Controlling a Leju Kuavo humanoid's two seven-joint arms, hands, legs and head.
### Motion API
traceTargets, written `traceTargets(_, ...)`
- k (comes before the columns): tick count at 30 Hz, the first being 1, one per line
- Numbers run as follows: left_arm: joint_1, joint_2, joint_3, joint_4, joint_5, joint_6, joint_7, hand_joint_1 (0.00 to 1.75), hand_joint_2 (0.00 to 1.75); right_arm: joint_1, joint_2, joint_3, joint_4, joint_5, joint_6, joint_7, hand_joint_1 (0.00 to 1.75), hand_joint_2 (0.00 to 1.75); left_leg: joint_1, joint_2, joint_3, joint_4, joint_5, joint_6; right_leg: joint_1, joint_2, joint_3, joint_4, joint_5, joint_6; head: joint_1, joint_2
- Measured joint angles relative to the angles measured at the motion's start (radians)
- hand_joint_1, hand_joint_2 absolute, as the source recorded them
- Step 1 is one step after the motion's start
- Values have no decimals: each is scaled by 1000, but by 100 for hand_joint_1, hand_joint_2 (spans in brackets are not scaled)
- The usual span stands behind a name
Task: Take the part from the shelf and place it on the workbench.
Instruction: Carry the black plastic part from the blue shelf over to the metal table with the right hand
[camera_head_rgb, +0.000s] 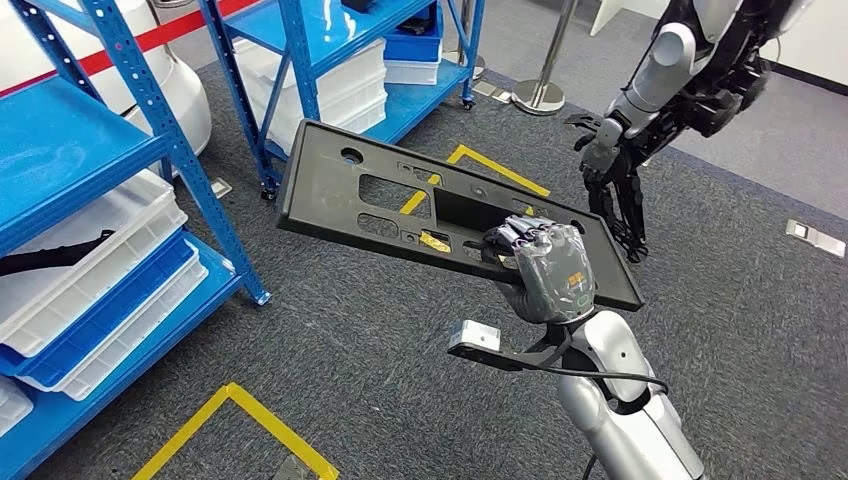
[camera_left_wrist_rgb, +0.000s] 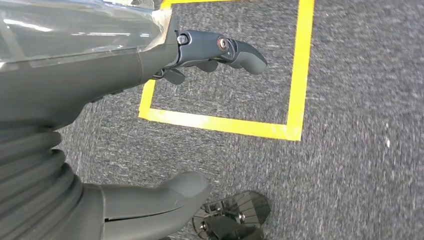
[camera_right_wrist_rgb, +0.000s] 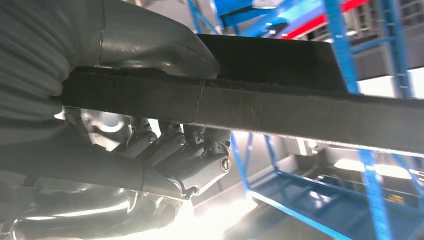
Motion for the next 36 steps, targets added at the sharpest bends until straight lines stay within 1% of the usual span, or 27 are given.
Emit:
traceTargets(1,0,0,0,0,1,0,0,0,175,3,-2,-1,0,0,0,0,150,175,0,11,2,-1,-2,-1,-1,-1,-13,18,-1,6,0,0)
traceTargets(2,0,0,0,0,2,0,-1,0,175,5,-3,-2,0,0,0,0,150,175,0,23,7,-3,-4,-3,0,-3,0,-13,15,13,0,0)
traceTargets(3,0,0,0,0,3,0,-2,0,175,5,-4,-4,0,0,0,0,150,175,0,33,12,-6,-6,-4,1,-13,36,-82,41,17,0,0)
traceTargets(5,0,-2,0,0,4,1,-3,0,175,1,-5,-7,-1,-1,0,0,150,175,-1,54,28,-16,-10,-11,12,-67,124,-248,87,11,0,0)
traceTargets(6,0,-3,0,0,4,1,-4,0,175,-4,-4,-8,-2,-1,0,0,150,175,-2,64,36,-20,-14,-17,19,-91,150,-297,98,6,0,0)
traceTargets(7,0,-4,0,0,4,1,-4,0,175,-8,-3,-9,-3,-2,0,0,150,175,-2,76,44,-24,-19,-24,25,-106,161,-321,101,1,-1,0)
traceTargets(9,0,-6,0,0,4,1,-5,0,175,-10,-2,-11,-4,-3,0,0,150,175,1,99,57,-33,-24,-39,26,-85,167,-331,105,-5,-1,0)
traceTargets(10,-1,-7,0,0,4,2,-5,0,175,-8,-4,-14,-5,-3,0,0,150,175,2,89,61,-30,-28,-45,19,-68,176,-341,120,-10,-3,0)
traceTargets(11,-1,-8,0,0,4,2,-6,0,175,-7,-5,-16,-5,-4,-1,0,150,175,2,66,57,-10,-42,-48,13,-51,185,-349,136,-21,-4,0)
traceTargets(13,1,-7,0,0,5,3,-8,0,175,-3,-5,-17,-5,-5,-1,-1,150,175,0,-1,10,99,-105,-47,5,-23,197,-358,163,-40,-8,0)
traceTargets(14,3,-6,0,0,5,3,-8,0,175,-1,-5,-16,-5,-6,0,-1,150,175,-2,-18,-27,170,-141,-46,7,-11,198,-357,164,-46,-8,0)
traceTargets(15,6,-5,0,0,6,3,-8,0,175,1,-4,-15,-4,-7,2,-2,150,175,-3,-25,-62,225,-162,-45,10,3,198,-357,163,-47,-8,0)
traceTargets(16,8,-4,0,0,6,3,-8,0,175,4,-5,-14,-3,-7,3,-2,150,175,-4,-27,-81,247,-161,-44,12,19,198,-356,162,-47,-8,0)
traceTargets(17,9,-4,0,0,6,3,-8,0,175,6,-5,-14,-3,-7,5,-3,150,175,-4,-28,-80,227,-137,-44,12,35,197,-354,162,-47,-8,0)
traceTargets(18,10,-3,0,0,6,3,-8,0,175,8,-6,-14,-2,-8,6,-3,150,175,-3,-33,-58,169,-98,-45,10,50,197,-351,161,-44,-8,0)
traceTargets(20,9,-2,0,0,6,3,-8,0,175,9,-7,-14,-2,-10,7,-3,150,175,-1,-66,1,41,-36,-48,10,77,193,-340,156,-34,-9,0)
traceTargets(22,6,-2,0,0,6,4,-8,0,175,10,-7,-15,-3,-12,7,-3,150,175,-6,-91,30,-8,-26,-35,15,93,188,-334,148,-20,-9,0)
traceTargets(24,4,-4,0,0,7,6,-8,0,175,9,-6,-15,-3,-14,7,-3,150,175,-11,-77,38,-9,-30,-12,16,105,186,-335,144,-13,-9,0)
traceTargets(25,3,-4,0,0,7,6,-8,0,175,10,-6,-16,-3,-14,7,-3,150,175,-12,-66,42,-11,-28,-3,14,101,185,-330,142,-12,-10,0)
traceTargets(27,2,-6,0,0,7,7,-9,0,175,12,-7,-16,-3,-14,7,-3,150,175,-13,-42,48,-17,-20,12,12,64,154,-265,109,-14,-9,0)
traceTargets(29,3,-5,0,0,7,7,-9,0,175,13,-8,-15,-3,-15,7,-3,150,175,-16,-17,49,-20,-17,18,11,17,79,-119,44,-19,-9,0)
traceTargets(30,4,-5,0,0,7,8,-8,0,175,15,-8,-15,-3,-15,7,-3,150,175,-18,-4,47,-20,-16,18,10,8,43,-48,19,-18,-9,0)
traceTargets(31,5,-4,0,0,7,8,-8,0,175,18,-8,-15,-3,-15,7,-3,150,175,-20,9,45,-20,-17,18,9,3,21,-5,6,-16,-9,0)
traceTargets(32,5,-4,0,0,7,8,-8,0,175,21,-9,-15,-3,-15,7,-3,150,175,-22,21,44,-20,-17,18,8,0,21,-6,10,-12,-9,0)
traceTargets(33,5,-3,0,0,7,8,-8,0,175,23,-10,-15,-2,-15,7,-3,150,175,-23,34,44,-20,-17,18,8,-6,45,-52,26,-8,-9,0)
traceTargets(34,4,-4,0,0,7,8,-8,0,175,24,-10,-15,-2,-15,7,-3,150,175,-24,45,46,-20,-17,17,9,-24,90,-131,48,-7,-9,0)
traceTargets(36,4,-4,0,0,6,7,-8,0,175,23,-9,-15,-4,-14,6,-3,150,175,-25,66,52,-22,-23,9,19,-83,170,-277,82,-10,-9,0)
